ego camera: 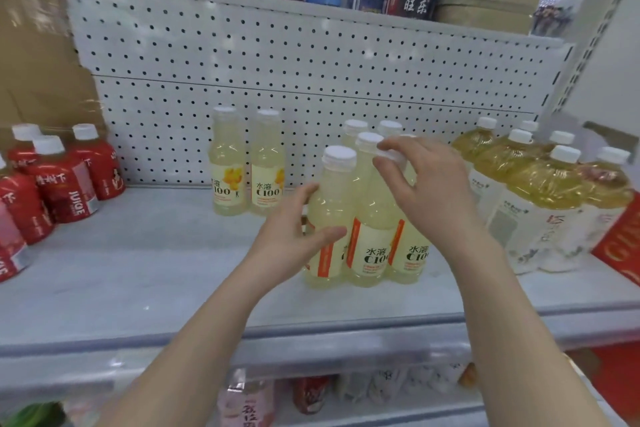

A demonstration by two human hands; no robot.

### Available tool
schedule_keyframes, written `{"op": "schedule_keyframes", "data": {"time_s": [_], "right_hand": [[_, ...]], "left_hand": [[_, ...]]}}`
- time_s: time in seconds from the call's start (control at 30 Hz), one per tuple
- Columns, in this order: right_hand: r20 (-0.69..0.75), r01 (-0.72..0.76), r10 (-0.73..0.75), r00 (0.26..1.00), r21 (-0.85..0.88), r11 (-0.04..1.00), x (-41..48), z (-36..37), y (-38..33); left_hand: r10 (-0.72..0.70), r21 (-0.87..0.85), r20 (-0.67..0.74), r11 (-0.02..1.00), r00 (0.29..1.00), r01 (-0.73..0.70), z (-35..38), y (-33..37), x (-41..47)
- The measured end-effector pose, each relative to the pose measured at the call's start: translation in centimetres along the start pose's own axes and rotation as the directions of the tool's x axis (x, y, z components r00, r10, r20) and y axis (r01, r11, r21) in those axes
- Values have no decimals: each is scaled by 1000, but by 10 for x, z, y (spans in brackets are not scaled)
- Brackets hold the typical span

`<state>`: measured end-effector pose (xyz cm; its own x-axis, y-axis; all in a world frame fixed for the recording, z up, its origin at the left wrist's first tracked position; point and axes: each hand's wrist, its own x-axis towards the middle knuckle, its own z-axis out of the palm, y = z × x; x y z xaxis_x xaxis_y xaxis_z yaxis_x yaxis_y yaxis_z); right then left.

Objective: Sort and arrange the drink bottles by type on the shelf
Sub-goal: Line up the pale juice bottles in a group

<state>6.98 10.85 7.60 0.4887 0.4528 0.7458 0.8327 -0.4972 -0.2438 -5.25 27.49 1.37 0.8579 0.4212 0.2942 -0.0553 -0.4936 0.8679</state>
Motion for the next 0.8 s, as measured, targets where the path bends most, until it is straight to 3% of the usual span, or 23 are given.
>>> {"op": "schedule_keyframes", "data": {"time_s": [0.13, 0.3, 0.37, 0.47, 0.5, 0.67, 0.8], "right_hand": [[25, -11, 11, 1000, 3, 1000, -3, -2, 5], [11, -5, 5, 1000, 8, 1000, -7, -1, 5], [7, 6, -6, 1000, 1, 1000, -8, -1, 6], [7, 12, -12, 1000, -1, 1000, -8, 0, 8], [3, 15, -15, 1000, 1, 1000, -8, 1, 8], [-44, -9, 7, 999, -55, 998, -17, 4, 19], [-70, -62, 58, 996, -52, 997, -27, 8, 27]], "left_hand": [[-20, -71, 32, 997, 999, 22, -1, 4, 0], [-11, -160, 198, 986, 980, 43, -9, 4, -1], [23, -155, 141, 988, 990, -1, -4, 7, -3], [85, -8, -107, 996, 991, -87, 9, 14, -4], [89, -7, -133, 996, 987, -91, 8, 14, -2], [79, -241, 113, 969, 990, -50, -8, 3, 0], [87, -109, 18, 990, 996, -85, 3, -1, -3]]}}
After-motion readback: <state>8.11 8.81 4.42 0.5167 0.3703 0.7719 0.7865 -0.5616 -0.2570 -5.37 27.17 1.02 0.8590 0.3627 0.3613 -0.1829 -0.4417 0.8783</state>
